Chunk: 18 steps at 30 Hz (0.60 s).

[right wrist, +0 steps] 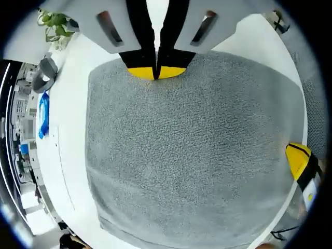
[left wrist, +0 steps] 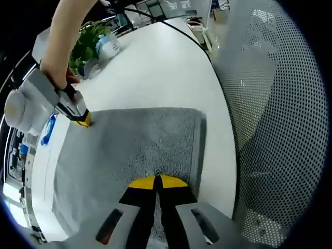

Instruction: Fold the towel on the table until its edges align and the towel forms a compact rectangular stack.

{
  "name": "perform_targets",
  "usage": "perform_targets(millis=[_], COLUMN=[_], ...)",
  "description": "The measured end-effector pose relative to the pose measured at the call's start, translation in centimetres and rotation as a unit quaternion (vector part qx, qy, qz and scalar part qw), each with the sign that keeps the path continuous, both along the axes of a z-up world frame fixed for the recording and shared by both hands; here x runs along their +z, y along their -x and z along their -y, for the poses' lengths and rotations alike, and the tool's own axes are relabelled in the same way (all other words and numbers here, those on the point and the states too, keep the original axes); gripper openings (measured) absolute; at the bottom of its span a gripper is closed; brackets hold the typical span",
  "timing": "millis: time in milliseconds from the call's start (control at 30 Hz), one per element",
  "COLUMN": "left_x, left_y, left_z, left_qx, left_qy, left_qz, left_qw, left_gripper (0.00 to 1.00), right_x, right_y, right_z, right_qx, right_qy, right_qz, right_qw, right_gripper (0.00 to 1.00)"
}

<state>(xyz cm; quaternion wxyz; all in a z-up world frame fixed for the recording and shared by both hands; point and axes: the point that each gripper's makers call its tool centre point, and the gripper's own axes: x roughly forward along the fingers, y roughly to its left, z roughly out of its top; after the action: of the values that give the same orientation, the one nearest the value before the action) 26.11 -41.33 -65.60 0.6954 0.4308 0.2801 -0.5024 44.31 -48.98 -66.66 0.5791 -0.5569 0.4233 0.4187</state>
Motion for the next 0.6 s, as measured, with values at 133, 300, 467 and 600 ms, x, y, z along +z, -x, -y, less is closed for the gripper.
perform_targets(millis=[133,300,467,600], left_x=[0.0,-0.1,-0.1,0.0], left_y=[-0.1,-0.2,0.0,0.0], left_z=[-2.3,-2.6,-3.3,-3.6], left_qx=[0.003,0.03,0.041,0.062], left_qy=[-0.086,-0.088,-0.103,-0.103], left_qz=[0.041,0.033,0.038,0.03], left_qw=[0.9955,0.9951,0.9931,0.9923], left_gripper=[0.01,0.01,0.01,0.01], right_x=[0.0,0.2,0.2,0.2], right_y=[0.5,0.8,1.0,1.5], right_z=[0.2,0.3,0.5,0.6], right_qx=[-0.011,-0.017,-0.037,-0.046], right_qy=[-0.001,0.004,-0.003,-0.004], right_qz=[0.004,0.017,0.016,0.02], right_qw=[0.9999,0.9997,0.9992,0.9988], right_gripper=[0.0,0.0,0.0,0.0])
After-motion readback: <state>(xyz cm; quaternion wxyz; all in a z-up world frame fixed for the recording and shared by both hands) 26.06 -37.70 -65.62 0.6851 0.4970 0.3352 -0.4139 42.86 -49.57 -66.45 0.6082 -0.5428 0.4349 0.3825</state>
